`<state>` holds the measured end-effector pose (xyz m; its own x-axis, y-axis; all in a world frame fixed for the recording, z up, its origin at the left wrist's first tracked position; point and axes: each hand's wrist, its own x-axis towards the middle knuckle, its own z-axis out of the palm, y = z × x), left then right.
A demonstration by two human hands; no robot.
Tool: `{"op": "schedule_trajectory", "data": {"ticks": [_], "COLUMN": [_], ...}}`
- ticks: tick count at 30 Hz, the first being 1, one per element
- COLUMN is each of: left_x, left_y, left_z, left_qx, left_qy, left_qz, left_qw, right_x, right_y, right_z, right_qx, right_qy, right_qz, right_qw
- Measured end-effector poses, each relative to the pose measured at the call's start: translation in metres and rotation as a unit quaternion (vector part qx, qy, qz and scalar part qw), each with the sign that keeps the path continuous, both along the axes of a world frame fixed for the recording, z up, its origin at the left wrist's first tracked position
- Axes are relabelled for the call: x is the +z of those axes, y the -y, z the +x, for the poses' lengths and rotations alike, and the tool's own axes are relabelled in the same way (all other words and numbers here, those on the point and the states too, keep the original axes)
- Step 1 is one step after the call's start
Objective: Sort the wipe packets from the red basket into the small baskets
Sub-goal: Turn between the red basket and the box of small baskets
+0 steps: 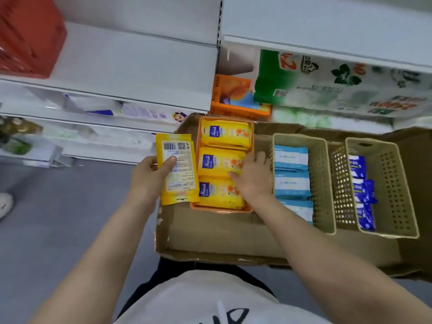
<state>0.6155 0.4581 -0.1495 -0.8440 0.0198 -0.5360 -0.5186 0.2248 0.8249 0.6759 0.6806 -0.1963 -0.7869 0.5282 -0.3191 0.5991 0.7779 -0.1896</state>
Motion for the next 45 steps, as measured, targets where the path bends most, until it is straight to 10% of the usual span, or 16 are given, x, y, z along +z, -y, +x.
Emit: {"op": "schedule_trajectory", "data": {"ticks": [5, 13, 16, 19, 28, 33, 39, 45], "left_x": [-0.011, -0.015, -0.013, -0.009, 0.0, 0.014, 0.029, 0.022], "left_y": [-0.005, -0.018, -0.029, -0.042, -0.062, -0.058, -0.036, -0.032], "left_z": [0.009, 0.01, 0.011, 0.013, 0.007, 0.001, -0.008, -0.017], "left_qx": [0.007, -0.026, -0.053, -0.061, -0.049, -0.092, -0.157, -0.181], "left_qy": [0.034, 0.096, 0.088, 0.079, -0.12, 0.046, 0.252, 0.23], "left_qz": [0.02, 0.101, 0.129, 0.157, -0.044, 0.114, 0.306, 0.229], "left_qw": [0.999, 0.99, 0.986, 0.983, 0.991, 0.988, 0.905, 0.928], "right_x": [-0.009, 0.024, 0.051, 0.061, 0.058, 0.066, 0.062, 0.057], "right_y": [-0.006, 0.0, 0.012, 0.007, 0.018, 0.016, -0.011, -0.027], "right_z": [-0.008, -0.021, -0.016, -0.009, -0.007, -0.01, -0.017, -0.023], "right_qx": [0.147, 0.026, -0.147, -0.204, -0.172, -0.186, -0.024, -0.089], "right_qy": [-0.027, -0.135, -0.054, 0.005, -0.115, -0.084, -0.135, -0.08], "right_qz": [-0.048, -0.234, -0.569, -0.7, -0.617, -0.663, -0.478, -0.576], "right_qw": [0.988, 0.963, 0.807, 0.685, 0.76, 0.72, 0.867, 0.808]}}
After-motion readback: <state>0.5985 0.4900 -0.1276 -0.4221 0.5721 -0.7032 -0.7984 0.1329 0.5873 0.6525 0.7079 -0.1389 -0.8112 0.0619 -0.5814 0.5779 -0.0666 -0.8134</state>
